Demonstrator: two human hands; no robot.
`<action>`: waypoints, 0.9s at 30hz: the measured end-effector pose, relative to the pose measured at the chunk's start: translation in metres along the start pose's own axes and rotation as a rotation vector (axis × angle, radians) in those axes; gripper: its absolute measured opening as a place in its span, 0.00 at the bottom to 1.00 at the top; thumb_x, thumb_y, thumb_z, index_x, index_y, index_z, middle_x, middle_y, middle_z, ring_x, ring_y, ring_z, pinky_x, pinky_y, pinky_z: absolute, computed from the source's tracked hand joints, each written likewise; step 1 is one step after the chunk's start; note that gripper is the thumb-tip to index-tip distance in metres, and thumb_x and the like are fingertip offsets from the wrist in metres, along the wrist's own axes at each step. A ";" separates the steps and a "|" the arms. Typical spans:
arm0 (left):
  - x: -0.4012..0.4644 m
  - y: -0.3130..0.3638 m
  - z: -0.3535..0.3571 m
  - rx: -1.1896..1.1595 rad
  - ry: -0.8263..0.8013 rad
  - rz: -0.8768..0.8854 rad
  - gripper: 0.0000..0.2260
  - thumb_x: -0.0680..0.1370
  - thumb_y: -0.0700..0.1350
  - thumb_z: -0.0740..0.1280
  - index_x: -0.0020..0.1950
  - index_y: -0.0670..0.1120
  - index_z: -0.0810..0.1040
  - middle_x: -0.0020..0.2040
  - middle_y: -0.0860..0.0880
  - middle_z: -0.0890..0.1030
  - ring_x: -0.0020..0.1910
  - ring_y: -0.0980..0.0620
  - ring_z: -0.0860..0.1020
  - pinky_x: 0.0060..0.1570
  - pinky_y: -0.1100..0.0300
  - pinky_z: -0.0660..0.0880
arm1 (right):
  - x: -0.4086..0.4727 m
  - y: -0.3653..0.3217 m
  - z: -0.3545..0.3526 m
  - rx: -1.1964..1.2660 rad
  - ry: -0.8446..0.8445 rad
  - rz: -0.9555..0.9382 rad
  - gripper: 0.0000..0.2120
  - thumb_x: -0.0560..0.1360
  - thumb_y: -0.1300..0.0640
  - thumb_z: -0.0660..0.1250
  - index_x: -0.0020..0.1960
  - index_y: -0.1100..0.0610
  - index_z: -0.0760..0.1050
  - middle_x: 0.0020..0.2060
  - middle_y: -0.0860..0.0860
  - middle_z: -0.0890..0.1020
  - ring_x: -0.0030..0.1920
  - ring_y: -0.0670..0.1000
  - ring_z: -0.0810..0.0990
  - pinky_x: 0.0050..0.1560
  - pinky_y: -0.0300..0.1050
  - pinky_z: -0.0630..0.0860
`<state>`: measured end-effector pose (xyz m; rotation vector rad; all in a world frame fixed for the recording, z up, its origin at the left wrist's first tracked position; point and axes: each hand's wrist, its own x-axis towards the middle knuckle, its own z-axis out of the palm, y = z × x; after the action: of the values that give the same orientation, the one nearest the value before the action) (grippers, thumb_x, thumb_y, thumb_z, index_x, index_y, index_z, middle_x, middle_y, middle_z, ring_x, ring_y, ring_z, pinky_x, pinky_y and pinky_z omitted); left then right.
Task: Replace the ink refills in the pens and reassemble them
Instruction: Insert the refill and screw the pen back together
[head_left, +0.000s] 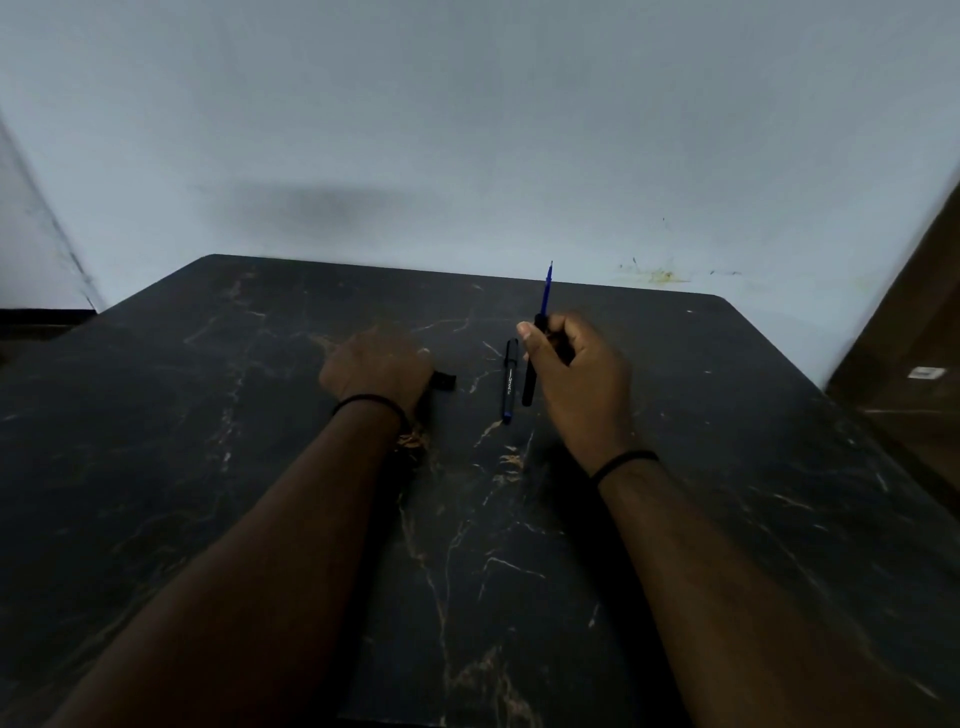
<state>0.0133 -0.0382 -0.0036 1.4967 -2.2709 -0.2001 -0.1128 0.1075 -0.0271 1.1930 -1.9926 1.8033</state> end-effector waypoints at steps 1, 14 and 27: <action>0.000 -0.002 -0.001 0.011 -0.008 0.012 0.19 0.77 0.59 0.62 0.58 0.47 0.81 0.59 0.44 0.81 0.57 0.40 0.79 0.45 0.53 0.69 | 0.000 0.000 0.000 -0.006 0.000 0.001 0.13 0.74 0.32 0.63 0.42 0.41 0.76 0.36 0.37 0.81 0.34 0.38 0.79 0.31 0.29 0.71; -0.004 0.003 -0.002 0.012 -0.025 0.046 0.18 0.76 0.57 0.65 0.53 0.44 0.82 0.53 0.43 0.82 0.52 0.41 0.79 0.42 0.54 0.70 | -0.001 -0.002 0.001 -0.059 -0.026 0.010 0.13 0.74 0.33 0.63 0.41 0.41 0.75 0.35 0.37 0.81 0.34 0.38 0.79 0.33 0.31 0.71; -0.017 0.028 0.000 0.102 -0.039 0.174 0.13 0.73 0.55 0.68 0.38 0.47 0.76 0.32 0.50 0.71 0.39 0.46 0.78 0.37 0.57 0.72 | -0.004 -0.004 0.000 -0.043 -0.086 0.014 0.10 0.78 0.42 0.68 0.41 0.46 0.78 0.32 0.42 0.80 0.31 0.39 0.76 0.32 0.29 0.70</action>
<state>-0.0049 -0.0108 0.0016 1.3440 -2.4608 -0.0636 -0.1073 0.1095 -0.0269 1.2670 -2.0802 1.7340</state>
